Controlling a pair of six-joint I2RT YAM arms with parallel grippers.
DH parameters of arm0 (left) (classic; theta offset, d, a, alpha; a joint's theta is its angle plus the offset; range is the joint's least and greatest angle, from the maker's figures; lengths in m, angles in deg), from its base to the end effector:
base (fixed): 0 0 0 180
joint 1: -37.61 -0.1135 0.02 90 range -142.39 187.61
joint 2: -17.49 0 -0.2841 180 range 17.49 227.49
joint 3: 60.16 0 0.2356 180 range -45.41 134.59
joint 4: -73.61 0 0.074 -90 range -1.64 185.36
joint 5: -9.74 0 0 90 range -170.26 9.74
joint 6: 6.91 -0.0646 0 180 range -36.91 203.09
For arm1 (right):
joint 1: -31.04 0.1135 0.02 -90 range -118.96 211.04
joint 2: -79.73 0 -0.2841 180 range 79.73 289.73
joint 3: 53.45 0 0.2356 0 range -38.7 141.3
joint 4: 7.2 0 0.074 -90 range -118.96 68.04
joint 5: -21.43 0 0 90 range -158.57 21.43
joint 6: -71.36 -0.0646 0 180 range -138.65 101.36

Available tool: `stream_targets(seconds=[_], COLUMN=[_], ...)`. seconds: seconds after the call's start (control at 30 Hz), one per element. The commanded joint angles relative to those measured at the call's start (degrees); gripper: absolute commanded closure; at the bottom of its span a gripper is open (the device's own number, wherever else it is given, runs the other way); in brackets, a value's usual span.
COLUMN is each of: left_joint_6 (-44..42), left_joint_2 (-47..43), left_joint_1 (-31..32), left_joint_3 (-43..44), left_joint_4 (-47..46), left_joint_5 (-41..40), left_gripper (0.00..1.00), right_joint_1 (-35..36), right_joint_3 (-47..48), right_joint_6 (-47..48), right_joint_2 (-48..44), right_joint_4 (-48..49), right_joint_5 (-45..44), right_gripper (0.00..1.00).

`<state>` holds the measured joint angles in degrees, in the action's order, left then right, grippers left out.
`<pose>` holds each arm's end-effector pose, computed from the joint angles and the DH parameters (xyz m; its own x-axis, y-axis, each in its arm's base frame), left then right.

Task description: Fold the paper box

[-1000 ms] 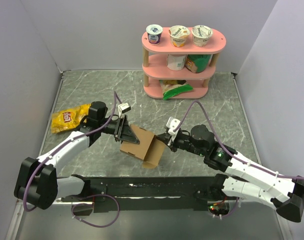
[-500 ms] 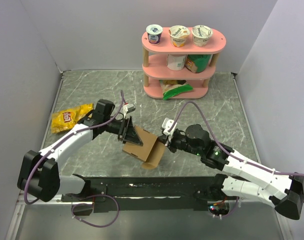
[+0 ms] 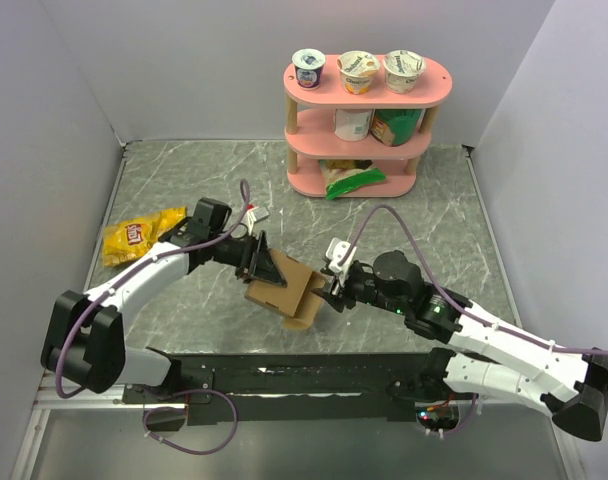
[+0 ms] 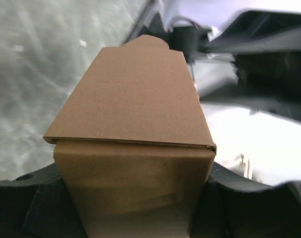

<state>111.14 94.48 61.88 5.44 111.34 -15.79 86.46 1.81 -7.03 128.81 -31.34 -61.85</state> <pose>0.2073 -0.1574 0.2668 -0.9448 0.2037 -0.2568 0.3074 0.2786 -0.9099 0.1070 0.1686 0.3109 0.0058 -0.3437 -0.9391 -0.8981 0.4113 -0.1561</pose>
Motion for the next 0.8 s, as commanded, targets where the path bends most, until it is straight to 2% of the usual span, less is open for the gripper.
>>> stream_targets(seconds=[0.0, 0.03, 0.07, 0.2, 0.27, 0.3, 0.37, 0.43, 0.5, 0.67, 0.77], left_joint_6=[1.48, 1.74, 2.61, 8.14, 11.39, 12.02, 13.25, 14.74, 17.2, 18.53, 20.02], left_joint_2=[0.35, 0.18, 0.0, -1.14, -1.84, -2.11, -2.55, -3.25, -3.86, -5.27, -5.89], left_joint_1=[-2.12, -2.21, -2.65, -4.23, -4.93, -5.11, -5.64, -5.9, -5.9, -5.9, -5.9], left_joint_3=[-0.49, -0.75, -1.01, -3.91, -4.7, -4.97, -5.23, -5.58, -6.37, -6.82, -7.08], left_joint_4=[-3.03, -3.81, -4.26, -10.48, -13.56, -14.1, -15.15, -16.56, -19.02, -19.2, -20.52], left_joint_5=[-2.07, -1.98, -1.54, 0.74, 1.8, 1.8, 1.98, 2.24, 2.59, 2.95, 3.21], left_gripper=[0.58, 0.58, 0.58, 0.58, 0.58, 0.58, 0.58, 0.58, 0.58, 0.58, 0.58], right_joint_1=[0.92, 0.92, 0.83, 1.44, 3.72, 7.21, 9.87, 11.81, 13.22, 15.59, 16.3], right_joint_3=[2.73, 2.38, 2.29, 2.2, 1.15, 0.63, 0.27, 0.71, 0.27, 0.36, 1.06], right_joint_6=[-0.19, -0.02, 0.07, 1.04, 1.56, 1.91, 2.45, 2.1, 1.92, 2.18, 2.53], right_joint_2=[-3.55, -4.16, -5.3, -6.28, -6.36, -6.28, -5.58, -4.18, -2.06, 1.97, 4.62], right_joint_4=[2.89, 2.71, 2.53, -0.1, 0.24, 0.77, 1.39, 1.21, 2.09, 4.64, 5.52], right_joint_5=[0.49, 0.49, 0.57, 3.03, 1.29, 0.15, -2.5, -1.98, -2.15, -2.06, -2.76], right_gripper=[0.23, 0.1, 0.02, 0.0, 0.0, 0.01, 0.03, 0.15, 0.22, 0.22, 0.31])
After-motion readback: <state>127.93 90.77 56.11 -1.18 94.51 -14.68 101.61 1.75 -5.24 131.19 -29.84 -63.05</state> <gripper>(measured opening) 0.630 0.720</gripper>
